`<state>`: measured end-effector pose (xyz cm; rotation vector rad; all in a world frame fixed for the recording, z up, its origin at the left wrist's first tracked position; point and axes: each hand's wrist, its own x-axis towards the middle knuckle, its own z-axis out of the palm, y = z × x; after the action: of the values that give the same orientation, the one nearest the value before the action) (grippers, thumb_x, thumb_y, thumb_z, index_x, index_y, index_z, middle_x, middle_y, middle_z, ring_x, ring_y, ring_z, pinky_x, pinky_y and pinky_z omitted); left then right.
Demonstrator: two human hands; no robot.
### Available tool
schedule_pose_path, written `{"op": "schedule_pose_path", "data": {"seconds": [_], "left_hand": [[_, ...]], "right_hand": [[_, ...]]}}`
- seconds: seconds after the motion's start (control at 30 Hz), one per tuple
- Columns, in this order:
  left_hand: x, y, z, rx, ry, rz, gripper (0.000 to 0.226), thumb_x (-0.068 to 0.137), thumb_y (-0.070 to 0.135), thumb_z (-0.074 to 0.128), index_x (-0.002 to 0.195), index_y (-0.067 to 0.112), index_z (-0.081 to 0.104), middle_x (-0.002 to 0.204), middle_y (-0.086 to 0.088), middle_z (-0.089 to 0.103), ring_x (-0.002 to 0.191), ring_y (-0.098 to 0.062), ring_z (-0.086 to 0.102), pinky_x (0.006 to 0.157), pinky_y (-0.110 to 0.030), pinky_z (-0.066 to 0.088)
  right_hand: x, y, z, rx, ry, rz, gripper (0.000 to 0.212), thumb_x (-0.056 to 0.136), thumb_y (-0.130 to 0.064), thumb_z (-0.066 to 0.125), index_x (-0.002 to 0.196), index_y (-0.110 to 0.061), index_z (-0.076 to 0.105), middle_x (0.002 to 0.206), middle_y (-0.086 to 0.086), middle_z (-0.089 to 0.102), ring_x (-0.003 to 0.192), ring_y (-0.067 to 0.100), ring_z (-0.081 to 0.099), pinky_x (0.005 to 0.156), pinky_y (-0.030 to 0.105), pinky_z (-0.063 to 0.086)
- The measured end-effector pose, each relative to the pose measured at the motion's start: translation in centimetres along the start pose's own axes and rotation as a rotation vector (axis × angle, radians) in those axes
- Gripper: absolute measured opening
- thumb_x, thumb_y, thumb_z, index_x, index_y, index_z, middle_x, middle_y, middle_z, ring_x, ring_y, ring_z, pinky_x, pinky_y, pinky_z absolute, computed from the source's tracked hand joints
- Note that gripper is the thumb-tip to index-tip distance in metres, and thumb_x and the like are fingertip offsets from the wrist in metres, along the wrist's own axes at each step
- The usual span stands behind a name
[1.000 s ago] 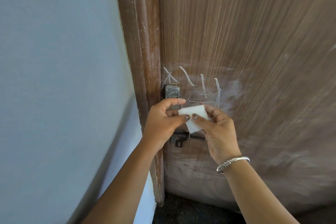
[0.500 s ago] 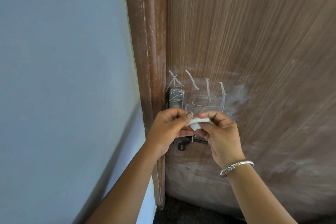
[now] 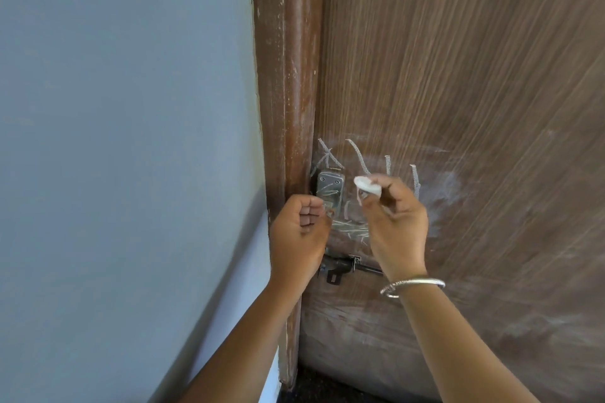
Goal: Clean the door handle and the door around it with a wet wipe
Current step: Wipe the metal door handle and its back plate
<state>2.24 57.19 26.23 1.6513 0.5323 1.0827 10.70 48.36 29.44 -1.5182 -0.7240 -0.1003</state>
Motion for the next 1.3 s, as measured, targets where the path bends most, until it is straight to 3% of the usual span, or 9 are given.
{"op": "schedule_pose_path", "data": {"seconds": [0.07, 0.17, 0.3, 0.4, 0.5, 0.73, 1.03, 1.3], "left_hand": [[-0.3, -0.4, 0.0, 0.028, 0.016, 0.000, 0.029, 0.080, 0.000, 0.066, 0.090, 0.027, 0.059, 0.085, 0.011, 0.065, 0.081, 0.002, 0.063, 0.069, -0.006, 0.047], [-0.6, -1.1, 0.0, 0.053, 0.020, -0.027, 0.030, 0.080, -0.004, 0.064, 0.093, 0.024, 0.060, 0.088, 0.012, 0.065, 0.086, -0.001, 0.063, 0.073, -0.007, 0.047], [-0.7, -1.5, 0.1, 0.099, 0.018, -0.056, 0.031, 0.080, -0.004, 0.061, 0.094, 0.024, 0.059, 0.089, 0.015, 0.063, 0.089, 0.002, 0.062, 0.074, -0.005, 0.046], [-0.5, -2.0, 0.0, 0.122, 0.030, -0.073, 0.029, 0.080, -0.001, 0.061, 0.094, 0.025, 0.060, 0.088, 0.018, 0.063, 0.089, 0.007, 0.061, 0.071, -0.003, 0.045], [-0.8, -2.4, -0.1, 0.143, 0.024, -0.093, 0.025, 0.080, 0.001, 0.062, 0.093, 0.022, 0.062, 0.088, 0.015, 0.066, 0.087, 0.003, 0.063, 0.071, -0.006, 0.047], [-0.8, -2.6, -0.2, 0.184, 0.011, -0.112, 0.022, 0.081, 0.005, 0.062, 0.098, 0.019, 0.064, 0.093, 0.011, 0.068, 0.091, 0.004, 0.062, 0.080, -0.012, 0.049], [-0.9, -3.0, 0.0, 0.222, 0.039, -0.109, 0.016, 0.083, 0.009, 0.063, 0.095, 0.020, 0.065, 0.096, 0.010, 0.070, 0.092, -0.003, 0.064, 0.077, -0.018, 0.053], [-0.8, -3.1, -0.1, 0.167, -0.002, -0.117, 0.019, 0.083, 0.005, 0.060, 0.097, 0.017, 0.064, 0.101, 0.013, 0.066, 0.096, 0.002, 0.061, 0.083, -0.013, 0.048]], "right_hand": [[1.2, 0.3, 0.2, -0.313, -0.036, -0.284, 0.036, 0.082, 0.007, 0.058, 0.100, -0.022, 0.069, 0.091, 0.004, 0.064, 0.071, 0.003, 0.057, 0.065, 0.011, 0.047], [2.7, 0.9, 1.1, -0.700, -0.065, -0.598, 0.033, 0.073, 0.011, 0.066, 0.104, -0.002, 0.069, 0.075, 0.011, 0.064, 0.066, 0.024, 0.059, 0.060, 0.028, 0.053], [4.0, 1.2, 2.7, -0.900, -0.133, -0.640, 0.029, 0.064, 0.015, 0.070, 0.089, 0.000, 0.072, 0.077, 0.014, 0.066, 0.069, 0.032, 0.061, 0.055, 0.034, 0.055], [4.2, 1.1, 4.2, -1.001, -0.194, -0.713, 0.023, 0.071, 0.010, 0.058, 0.086, -0.001, 0.072, 0.071, 0.012, 0.063, 0.066, 0.031, 0.059, 0.050, 0.032, 0.052], [3.9, 0.3, 4.8, -1.068, -0.196, -0.686, 0.038, 0.079, -0.003, 0.035, 0.081, -0.005, 0.073, 0.069, 0.010, 0.061, 0.065, 0.030, 0.056, 0.051, 0.032, 0.050], [3.1, -0.3, 3.6, -1.179, -0.131, -0.391, 0.029, 0.065, 0.008, 0.060, 0.082, -0.010, 0.075, 0.077, 0.012, 0.062, 0.072, 0.033, 0.051, 0.057, 0.036, 0.046], [3.2, -1.1, 6.1, -1.231, -0.168, -0.445, 0.011, 0.063, 0.001, 0.067, 0.064, -0.009, 0.069, 0.069, 0.010, 0.059, 0.068, 0.032, 0.055, 0.052, 0.033, 0.045], [2.4, 0.1, 4.0, -1.150, -0.006, -0.302, 0.028, 0.066, 0.007, 0.065, 0.087, -0.008, 0.074, 0.076, 0.014, 0.062, 0.069, 0.035, 0.053, 0.052, 0.035, 0.045]]}}
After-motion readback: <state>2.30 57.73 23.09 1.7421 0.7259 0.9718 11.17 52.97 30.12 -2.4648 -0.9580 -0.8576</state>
